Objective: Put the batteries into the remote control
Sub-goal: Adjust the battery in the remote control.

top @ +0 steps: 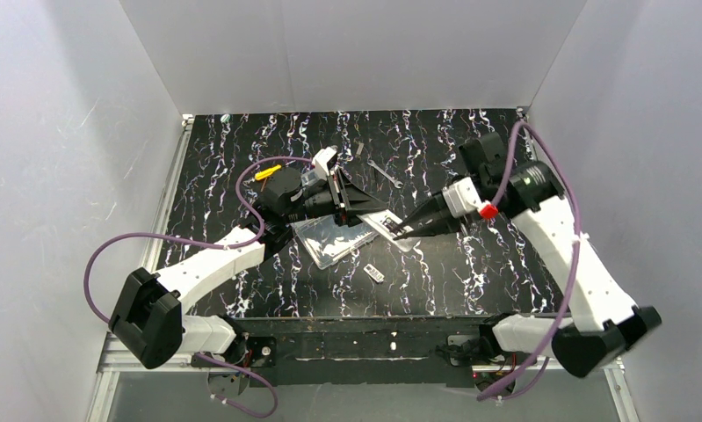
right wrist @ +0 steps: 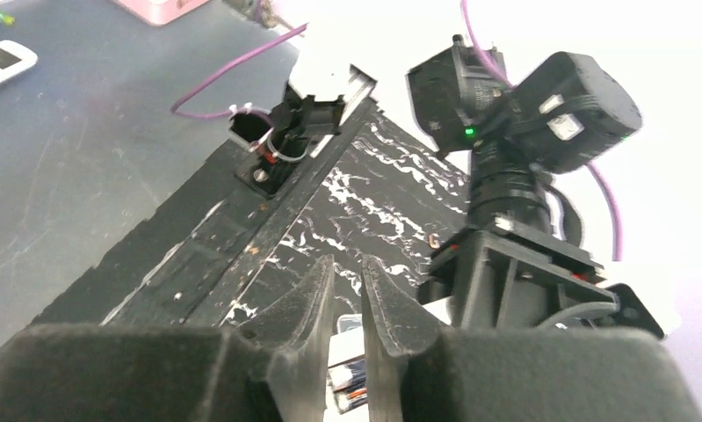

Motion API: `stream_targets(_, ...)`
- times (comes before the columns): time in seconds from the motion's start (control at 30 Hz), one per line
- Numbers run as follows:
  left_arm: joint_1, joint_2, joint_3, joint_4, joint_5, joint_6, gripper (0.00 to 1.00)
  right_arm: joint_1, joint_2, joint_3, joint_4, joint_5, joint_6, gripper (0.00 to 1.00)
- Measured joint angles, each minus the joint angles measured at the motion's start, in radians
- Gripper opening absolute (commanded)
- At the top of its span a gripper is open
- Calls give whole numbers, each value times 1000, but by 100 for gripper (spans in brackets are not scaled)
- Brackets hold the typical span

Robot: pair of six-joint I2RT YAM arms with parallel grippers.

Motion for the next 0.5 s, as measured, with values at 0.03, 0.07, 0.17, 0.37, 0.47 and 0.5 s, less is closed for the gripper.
stream_targets(0.03, 0, 0, 0, 0, 0, 0, 0, 0, -40, -47, 76, 1, 63, 29)
stream_targets(0.07, 0, 0, 0, 0, 0, 0, 0, -1, -82, -103, 166, 8, 135, 31)
stream_targets(0.17, 0, 0, 0, -3, 0, 2, 0, -2, -218, -314, 500, 78, 403, 35)
stream_targets(0.37, 9, 0, -10, -69, -43, 43, 0, 0, -440, -680, 1157, 425, 1003, 38)
stream_targets(0.47, 3, -1, -10, -92, -34, 52, 0, -2, -464, -684, 1301, 648, 1202, 39)
stream_targets(0.5, 1, -2, -10, -98, -32, 56, 0, -2, -469, -675, 1315, 722, 1266, 39)
